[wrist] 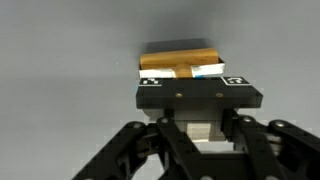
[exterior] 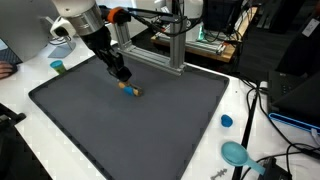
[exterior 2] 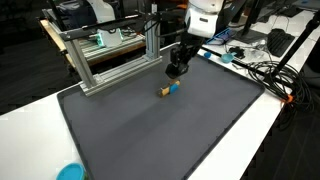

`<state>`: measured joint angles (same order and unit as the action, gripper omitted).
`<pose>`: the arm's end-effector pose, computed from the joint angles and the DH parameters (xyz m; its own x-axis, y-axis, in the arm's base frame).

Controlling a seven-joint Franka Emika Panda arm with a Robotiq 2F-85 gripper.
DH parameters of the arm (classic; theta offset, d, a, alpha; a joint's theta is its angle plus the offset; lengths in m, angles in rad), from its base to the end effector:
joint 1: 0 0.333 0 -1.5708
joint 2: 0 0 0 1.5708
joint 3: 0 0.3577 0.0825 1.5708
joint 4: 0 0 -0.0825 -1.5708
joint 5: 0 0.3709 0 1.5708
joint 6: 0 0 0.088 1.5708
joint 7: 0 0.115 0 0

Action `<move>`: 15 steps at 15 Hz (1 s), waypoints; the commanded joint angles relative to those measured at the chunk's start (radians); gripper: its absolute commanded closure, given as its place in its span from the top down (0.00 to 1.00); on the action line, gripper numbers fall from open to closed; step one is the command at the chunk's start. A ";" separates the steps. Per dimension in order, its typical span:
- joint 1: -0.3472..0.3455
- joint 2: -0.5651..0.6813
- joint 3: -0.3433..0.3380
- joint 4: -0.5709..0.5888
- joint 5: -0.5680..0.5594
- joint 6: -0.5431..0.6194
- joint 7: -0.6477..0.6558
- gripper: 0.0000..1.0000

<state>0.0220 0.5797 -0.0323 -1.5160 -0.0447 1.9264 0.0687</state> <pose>0.6946 -0.0067 0.3447 0.9845 -0.0609 -0.1645 -0.0503 -0.9964 0.0678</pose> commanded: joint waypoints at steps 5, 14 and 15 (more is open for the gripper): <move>-0.011 -0.059 -0.008 -0.094 0.007 0.135 0.043 0.22; -0.034 -0.184 -0.024 -0.214 0.032 0.209 0.082 0.22; -0.036 -0.181 -0.021 -0.211 0.037 0.205 0.078 0.22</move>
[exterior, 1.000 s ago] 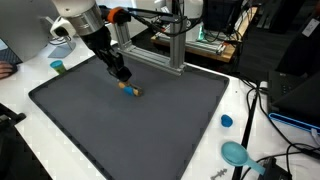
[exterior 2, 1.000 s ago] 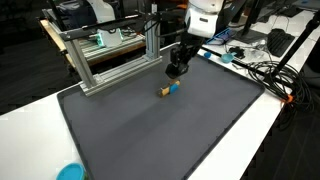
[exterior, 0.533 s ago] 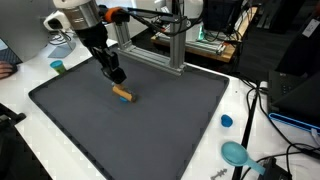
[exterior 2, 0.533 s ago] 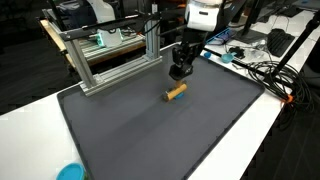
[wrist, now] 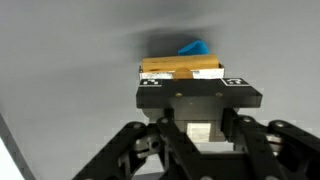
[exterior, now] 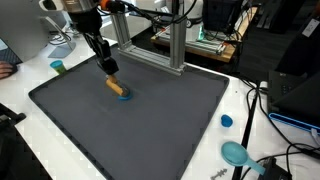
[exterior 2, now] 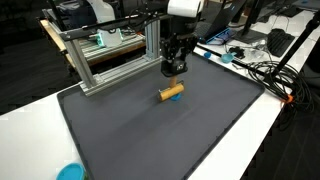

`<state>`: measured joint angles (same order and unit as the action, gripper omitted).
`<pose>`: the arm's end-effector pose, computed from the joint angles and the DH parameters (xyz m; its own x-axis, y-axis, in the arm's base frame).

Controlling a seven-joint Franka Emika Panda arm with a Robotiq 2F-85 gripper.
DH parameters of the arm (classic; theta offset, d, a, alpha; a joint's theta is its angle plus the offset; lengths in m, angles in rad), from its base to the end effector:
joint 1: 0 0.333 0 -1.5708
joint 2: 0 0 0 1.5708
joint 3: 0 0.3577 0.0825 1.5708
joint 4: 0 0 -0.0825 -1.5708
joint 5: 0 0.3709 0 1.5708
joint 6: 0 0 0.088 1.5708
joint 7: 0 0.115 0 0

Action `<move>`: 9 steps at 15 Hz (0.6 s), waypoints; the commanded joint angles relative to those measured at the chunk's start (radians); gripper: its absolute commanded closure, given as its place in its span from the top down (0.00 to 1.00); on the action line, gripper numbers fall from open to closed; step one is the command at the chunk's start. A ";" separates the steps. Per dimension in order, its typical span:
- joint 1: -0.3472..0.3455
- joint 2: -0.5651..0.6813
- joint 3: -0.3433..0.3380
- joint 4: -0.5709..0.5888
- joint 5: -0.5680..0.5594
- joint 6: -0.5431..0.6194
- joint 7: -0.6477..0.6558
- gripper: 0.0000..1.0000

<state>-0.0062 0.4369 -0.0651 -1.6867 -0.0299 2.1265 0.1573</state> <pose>0.6719 -0.0440 0.3835 0.9787 -0.2050 0.0113 -0.2053 -0.9773 0.0518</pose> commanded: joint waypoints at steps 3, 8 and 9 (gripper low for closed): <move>-0.010 -0.047 0.027 -0.058 0.026 0.006 -0.056 0.22; 0.008 -0.070 0.035 -0.098 -0.015 0.028 -0.105 0.22; 0.014 -0.080 0.029 -0.109 -0.019 0.052 -0.075 0.22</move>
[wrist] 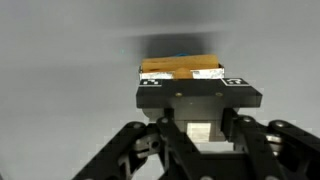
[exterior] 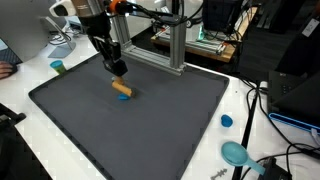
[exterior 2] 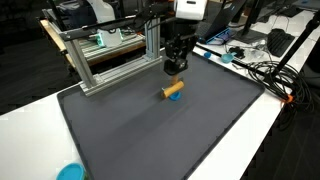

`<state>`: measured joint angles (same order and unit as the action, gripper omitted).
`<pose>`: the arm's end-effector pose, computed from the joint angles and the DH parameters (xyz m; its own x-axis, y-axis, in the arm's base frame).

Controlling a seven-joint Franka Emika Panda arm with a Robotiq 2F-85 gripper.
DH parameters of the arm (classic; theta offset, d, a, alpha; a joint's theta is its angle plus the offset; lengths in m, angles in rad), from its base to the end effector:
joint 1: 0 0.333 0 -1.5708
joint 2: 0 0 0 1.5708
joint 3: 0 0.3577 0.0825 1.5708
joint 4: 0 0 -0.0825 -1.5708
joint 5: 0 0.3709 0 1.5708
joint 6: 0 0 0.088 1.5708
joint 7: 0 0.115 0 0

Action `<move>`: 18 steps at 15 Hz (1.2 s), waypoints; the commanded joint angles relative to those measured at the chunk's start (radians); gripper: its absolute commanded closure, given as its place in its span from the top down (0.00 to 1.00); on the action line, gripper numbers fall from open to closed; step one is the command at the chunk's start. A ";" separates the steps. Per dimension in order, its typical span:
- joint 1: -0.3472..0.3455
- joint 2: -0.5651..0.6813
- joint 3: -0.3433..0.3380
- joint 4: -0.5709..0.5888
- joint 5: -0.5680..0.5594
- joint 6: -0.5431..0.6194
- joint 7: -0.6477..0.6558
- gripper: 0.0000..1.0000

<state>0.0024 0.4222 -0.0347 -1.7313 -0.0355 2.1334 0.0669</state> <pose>0.6623 -0.0206 0.3737 0.9969 -0.0774 -0.0174 -0.0765 -0.9960 0.0451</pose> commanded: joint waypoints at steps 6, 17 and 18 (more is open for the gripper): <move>0.029 -0.203 -0.008 -0.167 -0.012 0.196 0.130 0.22; 0.038 -0.266 -0.009 -0.223 0.109 0.098 0.660 0.22; 0.038 -0.265 -0.008 -0.227 0.121 0.101 0.704 0.22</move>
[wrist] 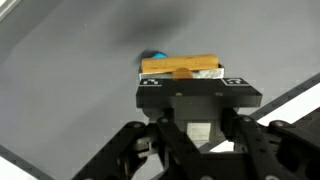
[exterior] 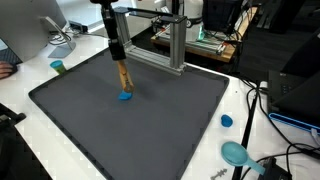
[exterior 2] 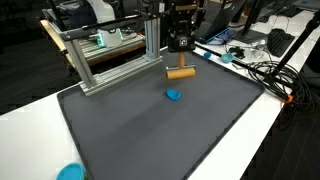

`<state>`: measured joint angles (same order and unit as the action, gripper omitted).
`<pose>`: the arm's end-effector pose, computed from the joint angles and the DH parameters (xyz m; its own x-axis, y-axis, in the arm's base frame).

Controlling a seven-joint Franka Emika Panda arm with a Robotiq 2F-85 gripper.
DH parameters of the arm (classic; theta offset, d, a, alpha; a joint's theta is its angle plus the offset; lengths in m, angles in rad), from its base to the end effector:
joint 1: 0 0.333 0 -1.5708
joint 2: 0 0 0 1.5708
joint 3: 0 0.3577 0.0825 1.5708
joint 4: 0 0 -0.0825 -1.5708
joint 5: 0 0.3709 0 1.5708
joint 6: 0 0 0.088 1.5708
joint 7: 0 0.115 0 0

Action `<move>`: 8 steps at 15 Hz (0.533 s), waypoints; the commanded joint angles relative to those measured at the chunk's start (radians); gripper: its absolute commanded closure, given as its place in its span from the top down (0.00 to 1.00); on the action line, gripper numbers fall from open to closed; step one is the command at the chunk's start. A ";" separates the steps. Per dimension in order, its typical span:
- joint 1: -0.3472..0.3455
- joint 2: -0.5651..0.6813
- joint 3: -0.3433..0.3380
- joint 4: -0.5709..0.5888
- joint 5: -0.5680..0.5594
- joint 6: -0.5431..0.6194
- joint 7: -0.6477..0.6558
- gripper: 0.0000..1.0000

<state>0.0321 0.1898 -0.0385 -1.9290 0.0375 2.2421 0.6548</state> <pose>0.6095 -0.0014 0.4427 0.7715 -0.6309 0.0824 -0.6242 -0.7756 -0.0945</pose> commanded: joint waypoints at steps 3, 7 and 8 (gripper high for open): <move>0.009 -0.027 -0.001 -0.031 0.071 -0.008 0.228 0.22; 0.010 -0.038 -0.002 -0.031 0.071 -0.033 0.342 0.22; 0.012 -0.030 0.006 -0.025 0.051 -0.031 0.307 0.22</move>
<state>0.0361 0.1897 -0.0370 -1.9420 0.0906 2.2292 0.9477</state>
